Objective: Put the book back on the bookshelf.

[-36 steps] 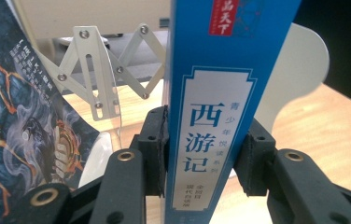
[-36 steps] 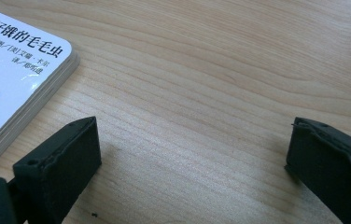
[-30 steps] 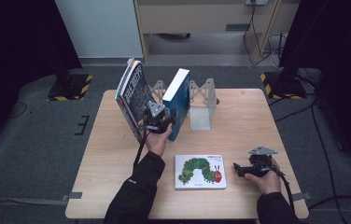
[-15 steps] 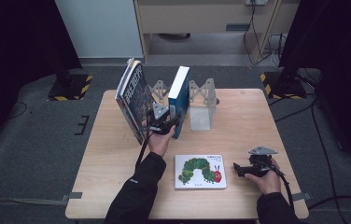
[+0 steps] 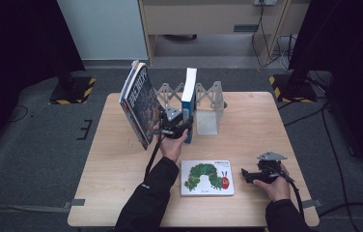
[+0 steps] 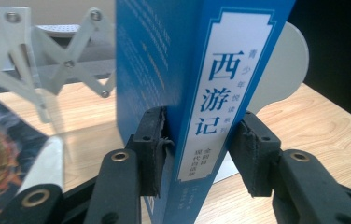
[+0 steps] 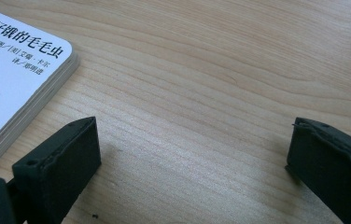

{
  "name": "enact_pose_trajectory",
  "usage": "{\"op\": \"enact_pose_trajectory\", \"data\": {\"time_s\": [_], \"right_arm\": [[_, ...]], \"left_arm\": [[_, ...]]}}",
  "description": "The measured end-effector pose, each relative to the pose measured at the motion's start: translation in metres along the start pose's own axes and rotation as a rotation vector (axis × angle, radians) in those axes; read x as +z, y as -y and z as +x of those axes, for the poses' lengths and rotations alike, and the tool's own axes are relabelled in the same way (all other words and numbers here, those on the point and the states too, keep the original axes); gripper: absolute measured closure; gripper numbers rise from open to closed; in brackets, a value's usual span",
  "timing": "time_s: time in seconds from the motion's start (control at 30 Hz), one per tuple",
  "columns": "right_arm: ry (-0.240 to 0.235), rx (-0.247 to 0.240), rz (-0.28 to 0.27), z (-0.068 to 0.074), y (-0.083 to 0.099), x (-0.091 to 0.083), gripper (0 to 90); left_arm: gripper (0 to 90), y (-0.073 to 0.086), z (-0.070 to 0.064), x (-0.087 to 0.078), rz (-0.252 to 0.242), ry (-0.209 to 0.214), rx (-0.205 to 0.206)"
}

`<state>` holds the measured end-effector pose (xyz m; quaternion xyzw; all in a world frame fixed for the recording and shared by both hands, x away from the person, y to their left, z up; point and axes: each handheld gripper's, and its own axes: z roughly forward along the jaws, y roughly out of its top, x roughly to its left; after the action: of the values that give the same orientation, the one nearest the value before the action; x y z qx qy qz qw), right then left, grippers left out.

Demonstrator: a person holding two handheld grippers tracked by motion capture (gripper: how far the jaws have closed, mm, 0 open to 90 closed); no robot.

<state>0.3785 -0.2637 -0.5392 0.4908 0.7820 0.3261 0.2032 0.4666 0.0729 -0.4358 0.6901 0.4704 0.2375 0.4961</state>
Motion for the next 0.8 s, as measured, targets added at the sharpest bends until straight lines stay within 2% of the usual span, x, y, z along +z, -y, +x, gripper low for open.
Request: {"op": "enact_pose_trajectory", "data": {"time_s": [0.2, 0.37, 0.67, 0.8], "right_arm": [[0.0, 0.001, 0.001, 0.0, 0.0, 0.0, 2.7], [0.0, 0.003, 0.0, 0.0, 0.0, 0.0, 2.7], [0.0, 0.003, 0.001, 0.0, 0.0, 0.0, 2.6], [0.0, 0.0, 0.0, 0.0, 0.0, 0.0, 2.3]], "left_arm": [[53.9, 0.0, -0.005, 0.006, -0.013, 0.003, 0.005], [52.4, 0.004, -0.004, 0.005, -0.035, 0.013, 0.043], [50.8, 0.007, -0.005, -0.008, -0.026, 0.048, 0.099], [47.9, 0.007, -0.004, -0.019, -0.024, 0.065, 0.116]]}}
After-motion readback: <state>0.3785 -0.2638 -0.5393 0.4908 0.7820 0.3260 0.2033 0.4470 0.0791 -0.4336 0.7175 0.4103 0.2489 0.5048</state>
